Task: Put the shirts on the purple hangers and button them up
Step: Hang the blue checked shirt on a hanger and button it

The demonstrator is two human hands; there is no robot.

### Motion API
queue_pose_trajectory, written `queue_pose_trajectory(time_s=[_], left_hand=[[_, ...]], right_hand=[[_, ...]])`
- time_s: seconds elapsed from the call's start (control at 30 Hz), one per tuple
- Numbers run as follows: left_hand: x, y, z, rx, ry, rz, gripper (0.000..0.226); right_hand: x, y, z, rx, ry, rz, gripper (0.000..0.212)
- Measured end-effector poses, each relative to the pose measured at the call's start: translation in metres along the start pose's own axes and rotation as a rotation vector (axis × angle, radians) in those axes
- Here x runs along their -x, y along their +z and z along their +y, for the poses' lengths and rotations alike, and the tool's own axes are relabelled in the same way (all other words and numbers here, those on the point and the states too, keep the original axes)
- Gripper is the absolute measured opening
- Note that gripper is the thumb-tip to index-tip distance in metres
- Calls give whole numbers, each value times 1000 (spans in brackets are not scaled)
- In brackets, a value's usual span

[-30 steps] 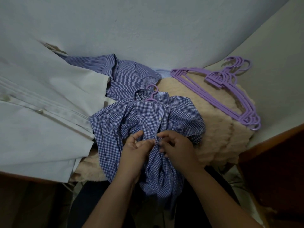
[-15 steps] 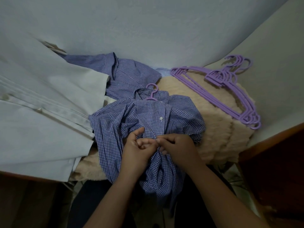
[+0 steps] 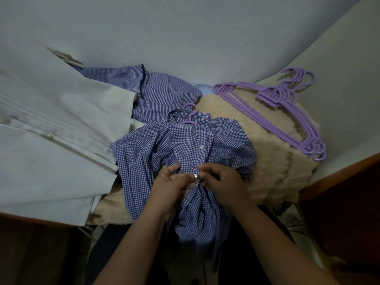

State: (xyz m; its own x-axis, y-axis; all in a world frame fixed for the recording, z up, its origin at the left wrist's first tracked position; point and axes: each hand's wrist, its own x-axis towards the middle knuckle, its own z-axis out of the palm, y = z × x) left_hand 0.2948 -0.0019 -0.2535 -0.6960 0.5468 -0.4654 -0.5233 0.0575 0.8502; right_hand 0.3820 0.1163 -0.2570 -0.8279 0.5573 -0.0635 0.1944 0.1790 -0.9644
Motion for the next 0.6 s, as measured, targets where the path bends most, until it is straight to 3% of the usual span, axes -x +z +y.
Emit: queue_pose_trajectory(time_s=[0.1, 0.23, 0.43, 0.6], left_hand=[[1, -9, -4, -172, 51, -3, 51], [9, -22, -20, -244, 30, -44, 63], [14, -13, -26, -255, 102, 46, 70], [2, -9, -13, -62, 122, 173, 68]], right_hand=[[1, -5, 8, 28, 116, 29, 24], [12, -6, 17, -48, 309, -83, 40], [15, 8, 17, -96, 318, -71, 43], [4, -3, 6, -215, 299, 24, 41]])
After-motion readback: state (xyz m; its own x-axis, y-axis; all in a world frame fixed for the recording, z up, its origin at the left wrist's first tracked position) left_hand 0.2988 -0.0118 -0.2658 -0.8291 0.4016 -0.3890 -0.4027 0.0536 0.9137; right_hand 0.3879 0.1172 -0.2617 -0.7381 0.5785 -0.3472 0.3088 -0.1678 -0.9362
